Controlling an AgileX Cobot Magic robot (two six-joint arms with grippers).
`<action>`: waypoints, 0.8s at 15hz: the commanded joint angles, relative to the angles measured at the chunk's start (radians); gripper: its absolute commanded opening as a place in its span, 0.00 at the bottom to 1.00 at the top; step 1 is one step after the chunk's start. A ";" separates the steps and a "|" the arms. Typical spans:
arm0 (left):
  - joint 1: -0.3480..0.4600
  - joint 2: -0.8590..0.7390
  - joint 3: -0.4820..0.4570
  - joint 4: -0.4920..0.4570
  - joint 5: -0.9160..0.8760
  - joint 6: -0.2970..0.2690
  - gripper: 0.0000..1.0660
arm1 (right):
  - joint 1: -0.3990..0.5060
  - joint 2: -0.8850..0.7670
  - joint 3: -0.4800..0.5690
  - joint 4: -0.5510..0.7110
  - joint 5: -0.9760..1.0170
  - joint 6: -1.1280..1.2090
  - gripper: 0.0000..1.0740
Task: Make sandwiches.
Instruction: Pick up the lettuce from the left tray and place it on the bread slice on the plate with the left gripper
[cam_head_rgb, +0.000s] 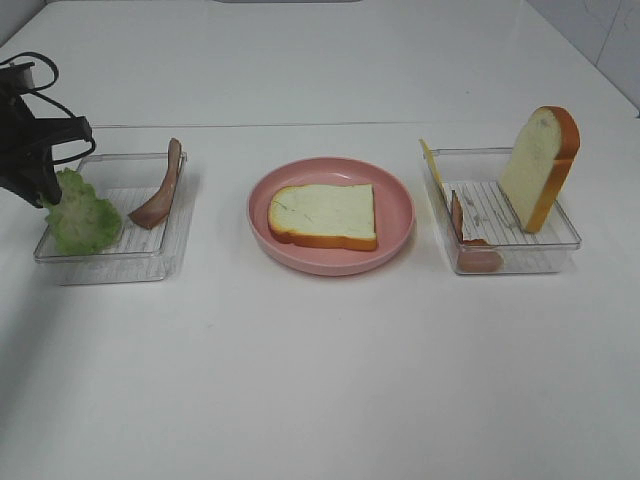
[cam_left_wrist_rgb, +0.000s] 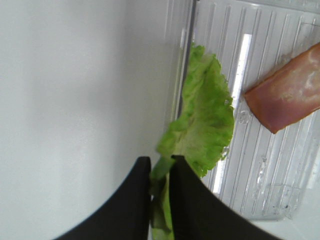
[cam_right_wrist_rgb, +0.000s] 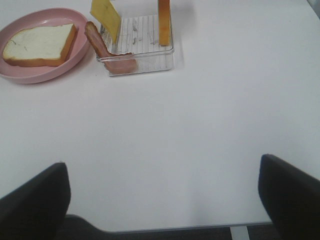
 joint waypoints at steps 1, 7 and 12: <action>-0.001 0.003 -0.003 0.011 -0.023 -0.019 0.00 | -0.002 -0.033 0.004 0.000 -0.009 -0.004 0.92; -0.001 -0.005 -0.003 -0.074 -0.052 -0.015 0.00 | -0.002 -0.033 0.004 0.000 -0.009 -0.004 0.92; -0.001 -0.070 -0.039 -0.169 -0.036 0.008 0.00 | -0.002 -0.033 0.004 0.000 -0.009 -0.004 0.92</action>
